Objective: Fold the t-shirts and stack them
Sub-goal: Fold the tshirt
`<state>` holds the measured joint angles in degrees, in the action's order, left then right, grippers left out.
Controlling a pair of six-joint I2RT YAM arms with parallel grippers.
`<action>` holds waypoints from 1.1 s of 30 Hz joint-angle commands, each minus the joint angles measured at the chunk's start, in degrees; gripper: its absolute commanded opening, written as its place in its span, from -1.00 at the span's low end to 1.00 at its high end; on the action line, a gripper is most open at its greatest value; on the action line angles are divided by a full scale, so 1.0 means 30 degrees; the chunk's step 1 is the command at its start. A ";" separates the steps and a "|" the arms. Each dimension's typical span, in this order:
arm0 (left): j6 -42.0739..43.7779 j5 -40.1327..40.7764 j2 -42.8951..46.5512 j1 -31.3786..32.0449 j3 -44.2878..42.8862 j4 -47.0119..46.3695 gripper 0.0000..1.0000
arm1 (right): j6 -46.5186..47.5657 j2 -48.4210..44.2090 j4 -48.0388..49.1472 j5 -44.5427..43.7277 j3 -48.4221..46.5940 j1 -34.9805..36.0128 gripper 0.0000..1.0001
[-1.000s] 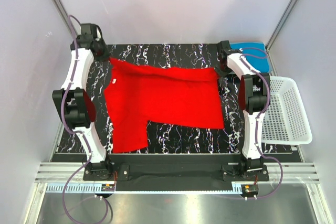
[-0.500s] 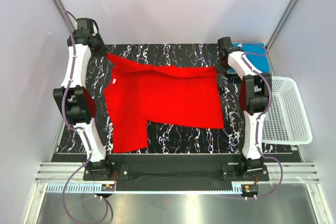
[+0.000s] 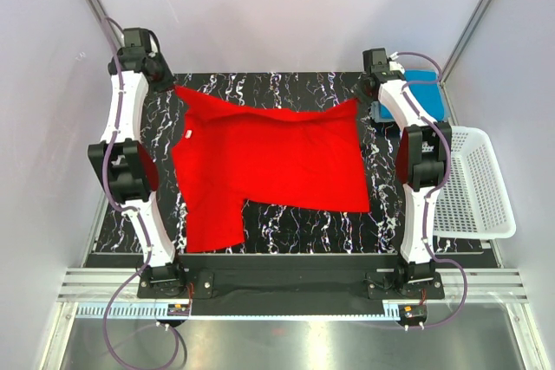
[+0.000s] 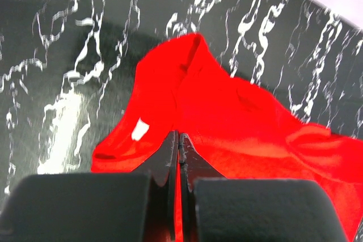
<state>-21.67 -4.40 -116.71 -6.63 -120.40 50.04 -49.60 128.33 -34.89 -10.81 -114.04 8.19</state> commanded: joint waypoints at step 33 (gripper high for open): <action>-0.4613 -0.5740 0.0111 -0.0484 0.2864 -1.1497 -1.00 | 0.2296 0.1432 0.9551 0.1578 -0.1452 -0.1293 -1.00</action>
<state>-34.41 -19.46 -120.16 -7.57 -114.72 15.18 -43.09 136.14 -8.54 -7.86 -120.22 4.45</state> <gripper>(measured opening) 0.009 0.010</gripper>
